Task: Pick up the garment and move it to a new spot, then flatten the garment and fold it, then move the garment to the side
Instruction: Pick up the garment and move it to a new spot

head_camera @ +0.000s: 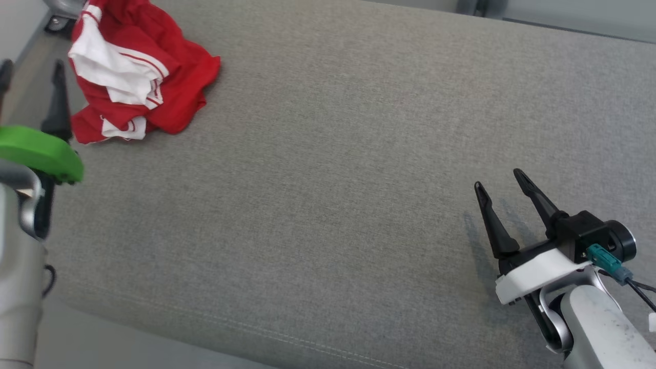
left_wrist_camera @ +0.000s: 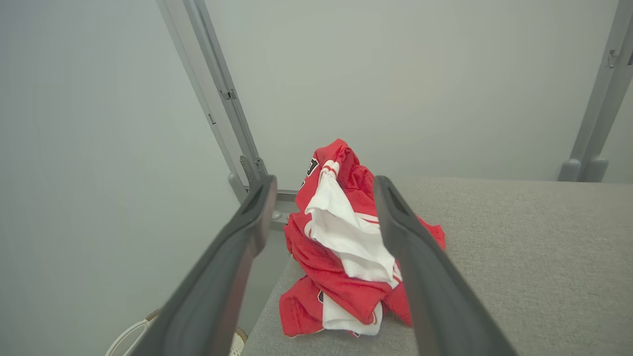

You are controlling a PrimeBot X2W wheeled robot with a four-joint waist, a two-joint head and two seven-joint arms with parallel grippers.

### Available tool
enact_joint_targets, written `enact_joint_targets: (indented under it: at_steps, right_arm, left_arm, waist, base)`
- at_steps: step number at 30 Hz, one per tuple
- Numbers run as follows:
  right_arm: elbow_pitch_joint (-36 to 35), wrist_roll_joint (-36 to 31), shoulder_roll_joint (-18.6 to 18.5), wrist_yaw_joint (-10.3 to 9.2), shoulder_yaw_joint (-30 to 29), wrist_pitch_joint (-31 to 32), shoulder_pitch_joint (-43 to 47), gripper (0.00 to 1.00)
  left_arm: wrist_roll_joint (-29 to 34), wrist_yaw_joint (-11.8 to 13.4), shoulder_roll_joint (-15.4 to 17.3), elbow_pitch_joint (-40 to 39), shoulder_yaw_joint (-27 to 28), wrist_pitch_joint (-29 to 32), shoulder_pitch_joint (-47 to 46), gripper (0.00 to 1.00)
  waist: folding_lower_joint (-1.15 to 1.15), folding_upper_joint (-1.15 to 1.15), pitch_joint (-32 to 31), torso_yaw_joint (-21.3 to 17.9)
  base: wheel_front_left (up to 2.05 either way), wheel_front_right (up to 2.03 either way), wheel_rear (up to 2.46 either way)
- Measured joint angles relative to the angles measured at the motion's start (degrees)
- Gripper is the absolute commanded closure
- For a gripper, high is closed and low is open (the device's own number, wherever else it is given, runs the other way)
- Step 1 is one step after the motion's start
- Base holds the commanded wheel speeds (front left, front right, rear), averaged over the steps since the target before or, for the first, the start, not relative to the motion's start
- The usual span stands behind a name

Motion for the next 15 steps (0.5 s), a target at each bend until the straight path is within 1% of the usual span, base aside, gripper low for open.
enact_joint_targets:
  at_steps: [4, 7, 10, 12, 15]
  right_arm:
    - [-1.09, 0.02, -0.66, 0.01, 0.15, 0.0, -1.72, 0.0]
    - [-2.04, 0.04, -0.87, 0.0, -0.05, 0.0, -2.66, 0.0]
    - [-3.1, 0.15, -1.22, 0.0, -0.43, 0.0, -3.39, 0.0]
    - [-3.71, 0.15, -1.4, 0.01, -0.73, 0.0, -3.71, 0.0]
    - [-4.3, 0.14, -1.78, 0.0, -1.22, 0.0, -3.93, 0.0]
  left_arm:
    - [-2.24, 0.0, 5.56, 3.15, -2.05, 2.75, -7.1, 0.0]
    - [-4.03, -0.02, 8.37, 5.55, -2.93, 5.02, -10.51, 0.0]
    - [-4.98, 0.02, 10.85, 8.84, -2.26, 7.57, -13.32, 0.0]
    - [-4.97, 0.85, 12.18, 11.32, -2.05, 9.85, -14.66, 0.0]
    - [-5.24, 3.39, 13.17, 14.4, -1.1, 12.02, -15.95, 0.0]
  waist:
    - [0.0, 0.0, 2.85, -3.28]
    - [0.0, 0.0, 4.88, -5.88]
    - [0.0, 0.0, 7.04, -8.32]
    - [0.0, 0.0, 8.52, -9.88]
    - [0.0, 0.0, 10.7, -12.03]
  base:
    - [0.0, 0.0, 0.0]
    - [0.0, 0.0, 0.0]
    - [0.0, 0.0, 0.0]
    - [0.0, 0.0, 0.0]
    - [0.0, 0.0, 0.0]
